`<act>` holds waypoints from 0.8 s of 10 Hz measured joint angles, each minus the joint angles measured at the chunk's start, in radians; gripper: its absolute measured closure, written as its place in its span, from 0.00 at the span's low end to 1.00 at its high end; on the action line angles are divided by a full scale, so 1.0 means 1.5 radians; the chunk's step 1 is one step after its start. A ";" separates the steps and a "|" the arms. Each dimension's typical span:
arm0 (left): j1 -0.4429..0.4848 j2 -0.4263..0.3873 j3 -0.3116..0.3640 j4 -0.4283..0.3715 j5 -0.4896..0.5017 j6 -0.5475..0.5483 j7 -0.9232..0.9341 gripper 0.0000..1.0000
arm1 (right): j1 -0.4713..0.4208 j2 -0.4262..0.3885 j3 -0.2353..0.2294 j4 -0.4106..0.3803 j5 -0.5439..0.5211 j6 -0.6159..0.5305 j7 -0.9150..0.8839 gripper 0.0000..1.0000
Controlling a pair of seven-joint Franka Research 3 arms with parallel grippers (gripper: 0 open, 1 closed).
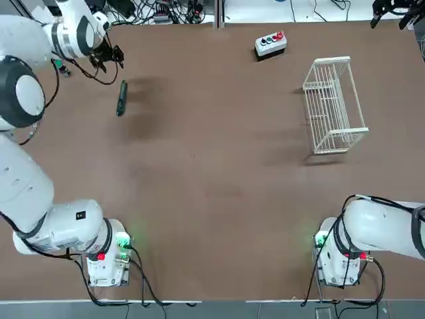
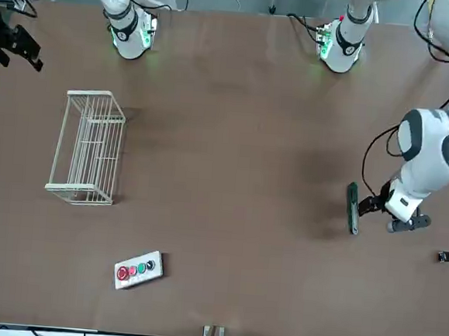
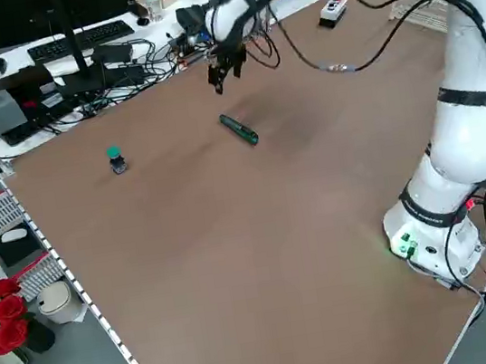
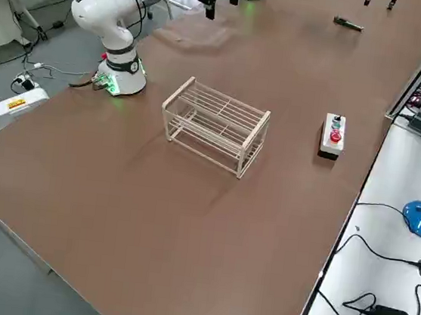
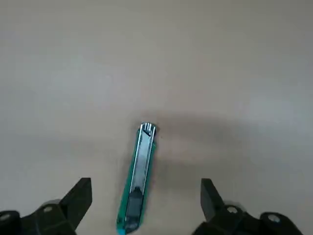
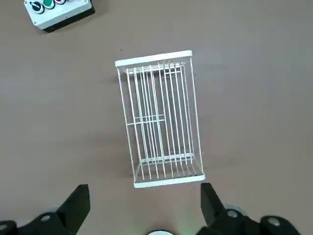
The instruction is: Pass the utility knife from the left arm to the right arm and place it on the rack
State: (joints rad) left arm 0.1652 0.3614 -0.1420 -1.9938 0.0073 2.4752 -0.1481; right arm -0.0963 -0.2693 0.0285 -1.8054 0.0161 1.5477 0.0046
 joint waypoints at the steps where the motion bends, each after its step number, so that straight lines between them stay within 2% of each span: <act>1: 0.000 0.025 0.002 0.002 0.000 0.029 0.000 0.03 | 0.000 0.000 0.000 0.000 0.000 0.001 0.000 0.00; 5: 0.002 0.114 0.005 0.037 0.004 0.049 -0.001 0.12 | 0.003 0.000 0.000 -0.004 0.000 0.001 0.000 0.00; 8: 0.002 0.146 0.005 0.045 0.050 0.050 -0.008 0.19 | 0.004 0.000 0.000 -0.006 0.000 0.002 0.000 0.00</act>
State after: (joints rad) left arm 0.1683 0.5810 -0.1344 -1.9265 0.0821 2.5500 -0.1597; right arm -0.0901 -0.2690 0.0290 -1.8141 0.0160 1.5501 0.0047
